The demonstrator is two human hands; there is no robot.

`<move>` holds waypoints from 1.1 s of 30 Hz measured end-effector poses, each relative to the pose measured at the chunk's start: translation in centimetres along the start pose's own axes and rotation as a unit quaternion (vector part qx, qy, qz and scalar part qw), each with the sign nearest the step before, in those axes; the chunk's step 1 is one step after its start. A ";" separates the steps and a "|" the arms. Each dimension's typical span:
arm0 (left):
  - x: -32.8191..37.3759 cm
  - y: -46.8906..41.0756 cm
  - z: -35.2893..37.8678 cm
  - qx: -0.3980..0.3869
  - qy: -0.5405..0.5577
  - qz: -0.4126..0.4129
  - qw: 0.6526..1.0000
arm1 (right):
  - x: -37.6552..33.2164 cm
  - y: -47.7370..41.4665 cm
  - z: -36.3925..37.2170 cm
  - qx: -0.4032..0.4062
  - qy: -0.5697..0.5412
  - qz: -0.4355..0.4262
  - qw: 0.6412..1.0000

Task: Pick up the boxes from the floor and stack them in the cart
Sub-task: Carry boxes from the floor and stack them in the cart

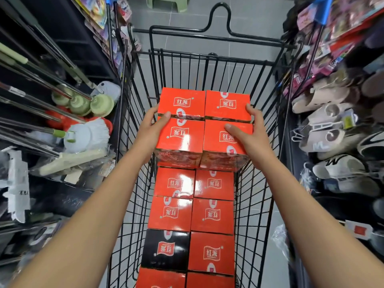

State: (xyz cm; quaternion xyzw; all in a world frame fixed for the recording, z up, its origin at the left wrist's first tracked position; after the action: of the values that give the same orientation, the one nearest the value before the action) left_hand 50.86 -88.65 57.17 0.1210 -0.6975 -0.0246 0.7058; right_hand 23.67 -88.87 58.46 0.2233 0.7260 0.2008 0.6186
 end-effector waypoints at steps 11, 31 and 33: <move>0.0 0.7 -0.3 0.024 0.036 -0.014 0.999 | 0.8 0.7 -0.1 0.020 -0.004 0.018 1.000; -0.7 2.2 -0.6 0.040 0.047 -0.023 0.998 | 0.1 2.7 0.1 0.011 0.070 0.003 0.997; -0.9 2.3 -0.5 0.024 0.034 -0.031 0.999 | 0.1 2.8 -0.1 0.013 0.090 0.004 0.996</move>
State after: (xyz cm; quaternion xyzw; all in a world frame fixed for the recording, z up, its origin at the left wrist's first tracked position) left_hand 51.01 -86.17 56.81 0.1604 -0.6692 -0.0251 0.7251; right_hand 23.79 -86.56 59.96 0.2153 0.7806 0.2129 0.5468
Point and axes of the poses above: each hand's wrist, its own y-axis away from the middle knuckle, its own z-axis out of the palm, x = y × z, the point moved 9 cm from there along -y, towards the middle knuckle, and after that the axes turned 15 degrees about z, right-handed, at the moved point
